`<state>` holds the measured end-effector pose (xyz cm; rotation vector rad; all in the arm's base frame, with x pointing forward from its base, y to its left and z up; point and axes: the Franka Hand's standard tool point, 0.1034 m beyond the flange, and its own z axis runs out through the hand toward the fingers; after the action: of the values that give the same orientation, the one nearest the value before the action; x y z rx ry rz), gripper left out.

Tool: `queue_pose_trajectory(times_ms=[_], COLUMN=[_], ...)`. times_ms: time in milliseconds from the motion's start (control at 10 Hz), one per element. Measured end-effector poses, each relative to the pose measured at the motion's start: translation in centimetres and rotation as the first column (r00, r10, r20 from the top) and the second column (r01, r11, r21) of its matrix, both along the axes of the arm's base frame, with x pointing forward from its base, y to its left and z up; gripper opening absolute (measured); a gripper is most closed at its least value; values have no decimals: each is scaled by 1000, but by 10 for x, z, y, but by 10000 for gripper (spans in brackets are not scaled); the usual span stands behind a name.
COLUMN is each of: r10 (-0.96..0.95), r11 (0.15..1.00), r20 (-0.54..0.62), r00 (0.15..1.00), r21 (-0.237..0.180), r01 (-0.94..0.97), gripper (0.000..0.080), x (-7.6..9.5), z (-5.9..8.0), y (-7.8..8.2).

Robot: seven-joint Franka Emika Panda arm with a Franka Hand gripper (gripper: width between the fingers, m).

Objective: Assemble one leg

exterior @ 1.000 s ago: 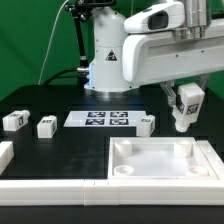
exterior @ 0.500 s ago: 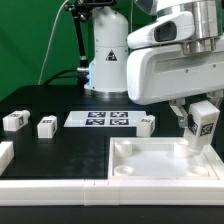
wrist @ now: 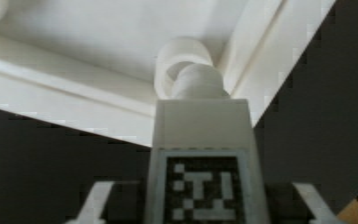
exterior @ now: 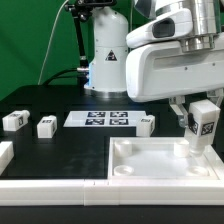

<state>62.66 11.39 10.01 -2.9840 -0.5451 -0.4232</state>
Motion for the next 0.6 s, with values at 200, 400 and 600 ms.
queue_pose_trajectory(times_ms=[200,400,600], r10=[-1,-7,-3], r11=[1000,1000,1000], r20=[18,66,69], r00=[1000,998,998], r21=[0,5,8], r01=[1,7,3], gripper=[291,291,291], x=[1,6,6], z=[-10,-15,-16], y=[-4,-5,0])
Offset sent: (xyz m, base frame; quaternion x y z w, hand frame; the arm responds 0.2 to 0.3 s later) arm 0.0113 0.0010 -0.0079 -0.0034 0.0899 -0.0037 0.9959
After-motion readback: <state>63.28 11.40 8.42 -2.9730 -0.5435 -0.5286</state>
